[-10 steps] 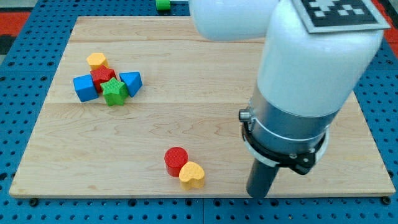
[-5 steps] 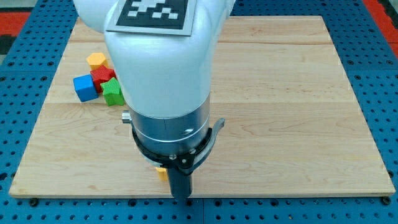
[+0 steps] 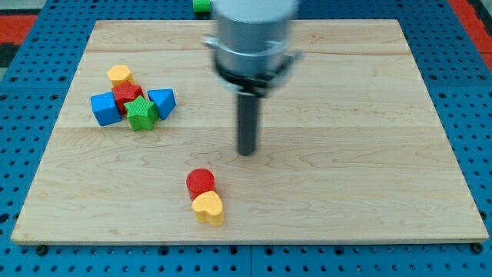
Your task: Move the red circle diagonally top right to the yellow heart
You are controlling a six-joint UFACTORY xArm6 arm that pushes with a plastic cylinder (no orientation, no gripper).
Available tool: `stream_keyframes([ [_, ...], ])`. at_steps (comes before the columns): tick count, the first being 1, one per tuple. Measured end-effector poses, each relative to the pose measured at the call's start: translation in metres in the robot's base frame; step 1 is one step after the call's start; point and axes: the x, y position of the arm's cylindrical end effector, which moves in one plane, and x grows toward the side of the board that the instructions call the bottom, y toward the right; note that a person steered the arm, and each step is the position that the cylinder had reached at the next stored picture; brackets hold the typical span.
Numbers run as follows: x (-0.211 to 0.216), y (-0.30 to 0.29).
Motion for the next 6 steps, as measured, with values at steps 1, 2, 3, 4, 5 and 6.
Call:
stream_keyframes([
  [1, 0.005, -0.075],
  [2, 0.049, -0.088],
  [3, 0.055, -0.093],
  [4, 0.067, -0.062],
  [5, 0.077, -0.069],
  [6, 0.08, -0.042],
])
